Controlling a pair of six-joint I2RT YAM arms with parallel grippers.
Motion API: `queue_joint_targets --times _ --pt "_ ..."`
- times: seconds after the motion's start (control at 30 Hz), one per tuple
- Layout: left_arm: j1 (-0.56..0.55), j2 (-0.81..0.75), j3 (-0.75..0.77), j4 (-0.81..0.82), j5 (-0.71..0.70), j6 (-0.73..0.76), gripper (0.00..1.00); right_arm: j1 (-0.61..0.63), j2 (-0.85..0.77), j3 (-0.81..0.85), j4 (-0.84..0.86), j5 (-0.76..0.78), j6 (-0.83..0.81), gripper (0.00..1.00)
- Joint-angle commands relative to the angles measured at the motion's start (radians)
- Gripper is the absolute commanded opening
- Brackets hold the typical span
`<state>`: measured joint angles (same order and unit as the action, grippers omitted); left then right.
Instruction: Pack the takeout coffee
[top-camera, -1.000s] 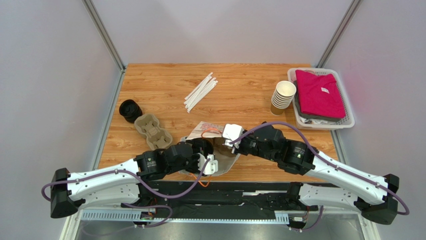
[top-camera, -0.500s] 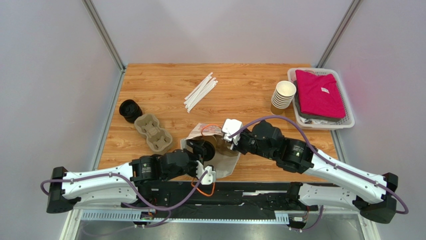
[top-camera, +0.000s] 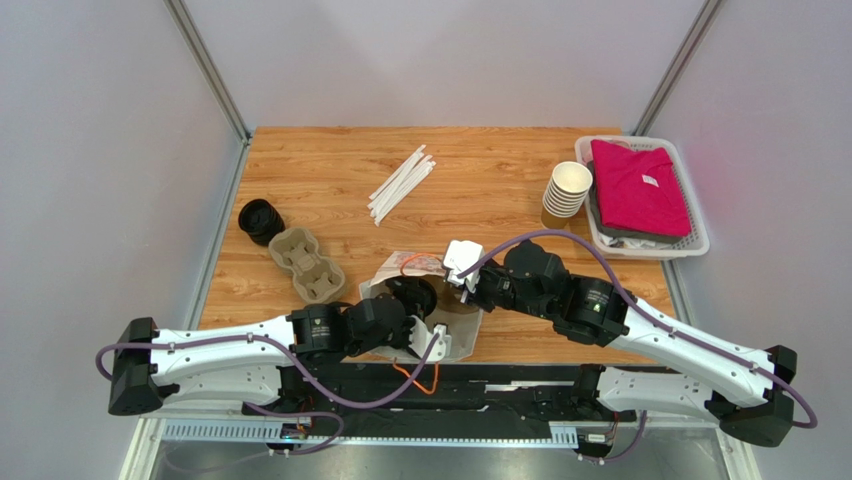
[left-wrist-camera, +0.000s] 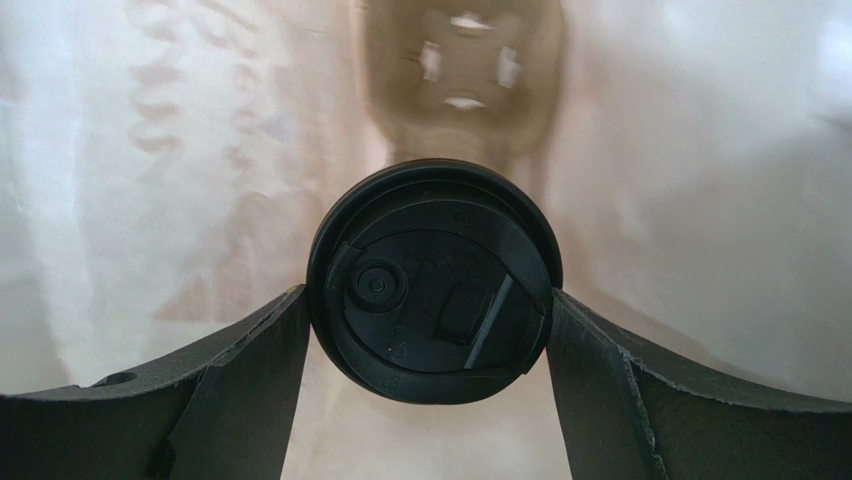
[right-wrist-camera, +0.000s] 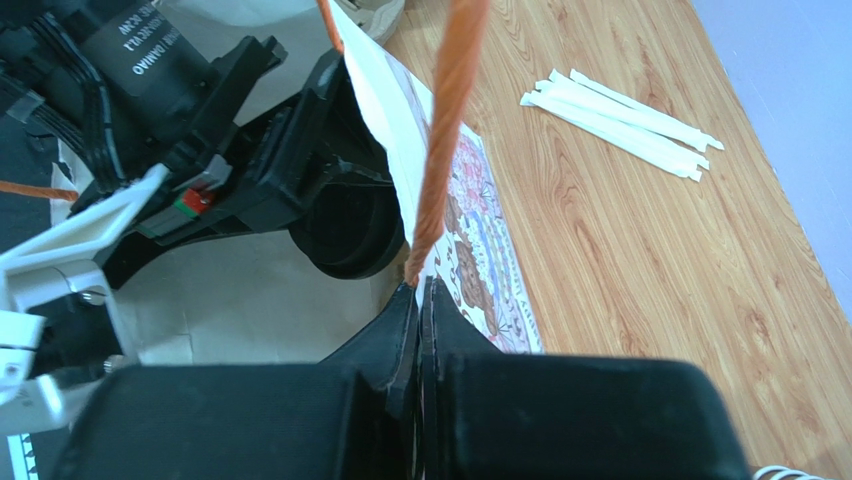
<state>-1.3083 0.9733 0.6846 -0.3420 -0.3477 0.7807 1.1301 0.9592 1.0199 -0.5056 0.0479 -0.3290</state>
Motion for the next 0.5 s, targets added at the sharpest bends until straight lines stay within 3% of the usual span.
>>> queue_joint_targets --times 0.0,0.47 --pt "0.039 0.036 0.098 -0.038 -0.013 -0.09 0.16 0.003 -0.019 0.052 0.015 -0.034 0.019 0.0" --pt "0.13 0.013 0.09 -0.089 0.047 -0.124 0.14 0.002 -0.028 0.045 0.036 -0.083 0.025 0.0"
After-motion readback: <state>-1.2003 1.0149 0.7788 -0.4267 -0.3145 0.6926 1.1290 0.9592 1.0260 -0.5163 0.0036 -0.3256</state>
